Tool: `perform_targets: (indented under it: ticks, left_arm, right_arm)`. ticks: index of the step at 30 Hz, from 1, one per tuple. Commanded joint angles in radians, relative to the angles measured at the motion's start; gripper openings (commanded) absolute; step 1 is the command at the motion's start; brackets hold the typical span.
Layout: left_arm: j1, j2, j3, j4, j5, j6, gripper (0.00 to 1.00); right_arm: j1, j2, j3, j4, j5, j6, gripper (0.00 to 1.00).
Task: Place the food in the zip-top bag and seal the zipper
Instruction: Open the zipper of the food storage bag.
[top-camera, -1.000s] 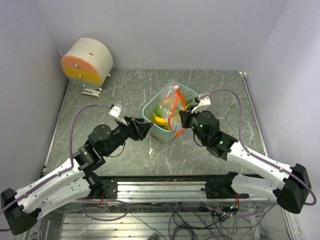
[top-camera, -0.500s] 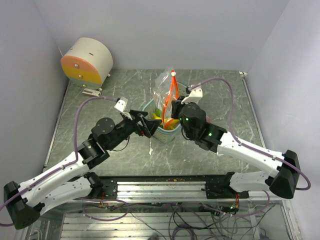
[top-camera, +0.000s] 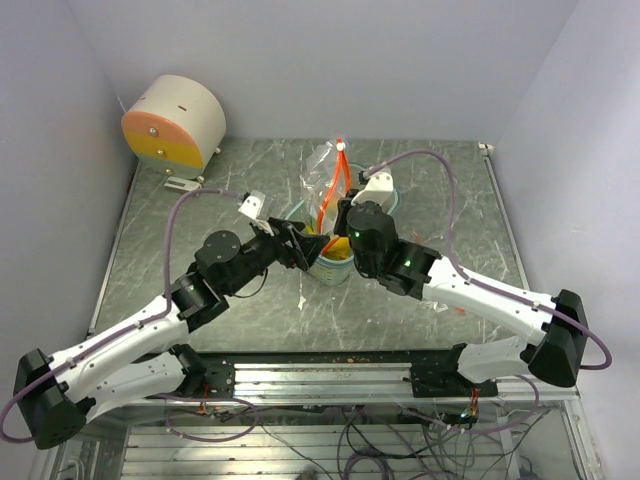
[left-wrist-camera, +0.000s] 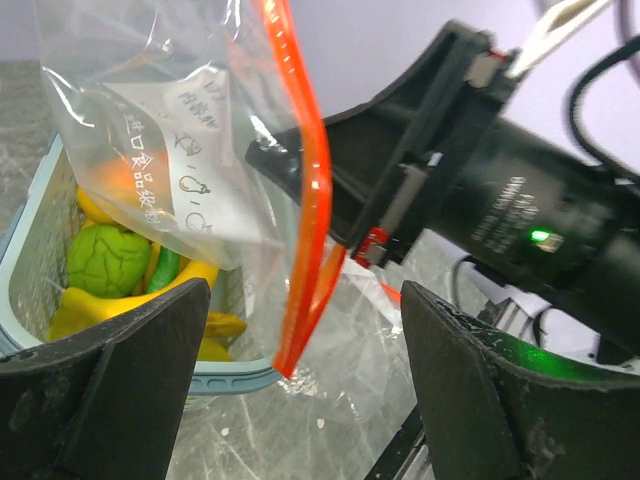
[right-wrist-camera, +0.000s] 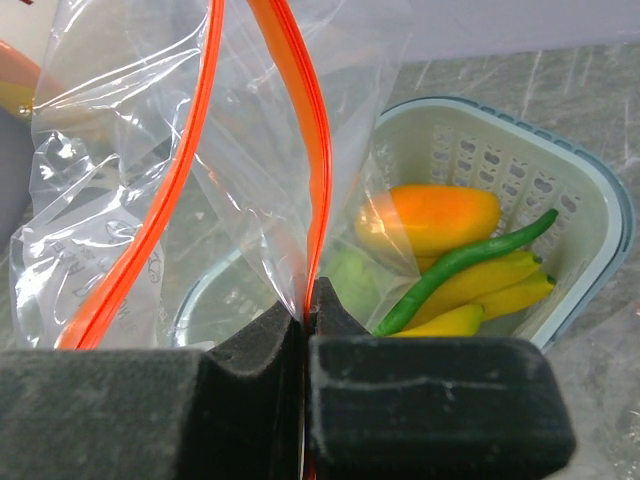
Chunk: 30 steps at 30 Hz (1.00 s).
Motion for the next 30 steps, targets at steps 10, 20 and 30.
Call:
perform_targets:
  ticks: [10,20,30]
  left_arm:
    - [-0.009,0.118,0.08,-0.051,-0.169,-0.046,0.75]
    - [-0.032,0.188,0.146,-0.148,-0.457,-0.048,0.68]
    - [-0.046,0.16,0.218,-0.258,-0.584,0.057,0.1]
  right_arm:
    - [0.062,0.005,0.039,-0.029,0.038,0.012,0.0]
    - [0.103,0.002,0.04,-0.066,0.043,0.038,0.0]
    - [0.11,-0.098,0.01,-0.115,0.088,0.068,0.0]
